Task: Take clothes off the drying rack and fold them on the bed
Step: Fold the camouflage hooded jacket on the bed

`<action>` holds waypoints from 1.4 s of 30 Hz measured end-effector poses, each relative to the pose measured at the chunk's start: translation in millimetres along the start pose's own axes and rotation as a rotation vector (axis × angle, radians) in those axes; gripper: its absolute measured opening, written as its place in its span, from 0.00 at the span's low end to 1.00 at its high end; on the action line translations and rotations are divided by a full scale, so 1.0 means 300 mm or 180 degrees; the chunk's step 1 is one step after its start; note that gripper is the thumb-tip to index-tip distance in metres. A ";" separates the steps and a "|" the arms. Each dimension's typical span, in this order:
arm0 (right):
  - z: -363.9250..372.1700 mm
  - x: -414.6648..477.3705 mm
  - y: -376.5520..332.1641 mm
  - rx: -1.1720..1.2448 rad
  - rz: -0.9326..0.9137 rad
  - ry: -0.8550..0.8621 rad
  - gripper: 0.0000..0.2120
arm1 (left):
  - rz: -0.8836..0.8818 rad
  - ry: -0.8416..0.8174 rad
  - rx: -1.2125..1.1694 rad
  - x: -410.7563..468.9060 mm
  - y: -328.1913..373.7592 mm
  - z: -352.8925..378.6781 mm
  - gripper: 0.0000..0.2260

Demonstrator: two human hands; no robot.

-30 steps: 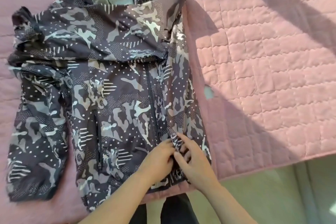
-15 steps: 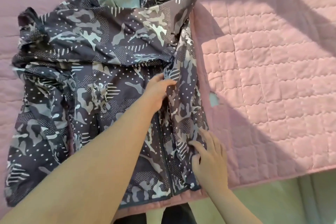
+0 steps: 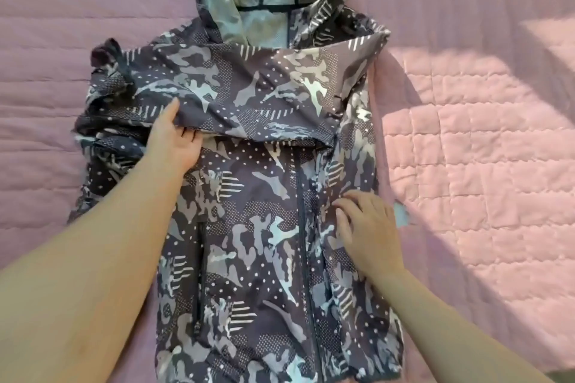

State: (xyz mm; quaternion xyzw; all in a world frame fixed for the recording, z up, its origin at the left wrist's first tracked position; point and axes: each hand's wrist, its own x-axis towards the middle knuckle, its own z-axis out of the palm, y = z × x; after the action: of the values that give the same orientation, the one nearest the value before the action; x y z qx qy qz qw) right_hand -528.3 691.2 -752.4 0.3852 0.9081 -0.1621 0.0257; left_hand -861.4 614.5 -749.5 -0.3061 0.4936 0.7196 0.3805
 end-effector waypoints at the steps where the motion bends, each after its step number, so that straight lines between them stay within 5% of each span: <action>1: -0.009 0.046 -0.022 0.0139 0.0053 0.0083 0.14 | 0.0077 0.0100 -0.0025 0.014 0.046 -0.018 0.09; 5: -0.014 0.272 -0.134 0.0484 -0.0040 -0.0056 0.26 | 0.0206 0.0385 0.0101 0.061 0.204 -0.089 0.05; 11: 0.101 0.419 -0.141 -0.0301 0.0088 -0.1534 0.31 | 0.0443 0.0411 -0.0035 0.134 0.346 -0.185 0.10; 18: 0.056 0.434 -0.240 0.0620 0.0360 -0.0959 0.40 | 0.1406 0.0241 -0.0271 0.085 0.432 -0.181 0.16; 22: -0.048 0.478 -0.375 0.1664 0.0245 -0.0369 0.38 | 0.2318 -0.0160 0.1341 -0.127 0.311 -0.032 0.20; 26: -0.190 0.546 -0.501 0.4236 0.0723 -0.0531 0.23 | 0.2845 -0.1591 0.3351 -0.249 0.136 0.092 0.30; 28: -0.223 0.595 -0.490 0.5387 0.1121 -0.0822 0.24 | 0.3087 -0.2072 0.4208 -0.244 0.031 0.112 0.38; 30: -0.213 0.631 -0.448 0.5850 0.1979 -0.0852 0.23 | 0.3512 -0.1986 0.5039 -0.196 -0.061 0.092 0.41; 32: -0.171 0.643 -0.395 0.5646 0.2791 -0.0588 0.14 | 0.3799 -0.1415 0.5661 -0.130 -0.090 0.054 0.39; 35: -0.133 0.632 -0.299 0.4932 0.2878 0.0006 0.13 | 0.3923 -0.0702 0.6186 -0.046 -0.054 0.006 0.36; 40: -0.158 0.602 -0.146 0.3121 0.2108 0.0908 0.12 | 0.3752 -0.1064 0.6536 -0.001 0.004 -0.037 0.30; 42: -0.148 0.610 -0.094 0.2832 0.1959 0.0760 0.21 | 0.3611 -0.1423 0.6541 -0.006 -0.009 -0.054 0.24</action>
State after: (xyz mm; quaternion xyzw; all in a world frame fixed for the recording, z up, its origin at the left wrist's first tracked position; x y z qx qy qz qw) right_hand -673.3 813.3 -733.9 0.6222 0.5942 -0.4703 -0.1964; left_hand -857.2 599.4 -754.5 0.5352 0.8258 0.0908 0.1527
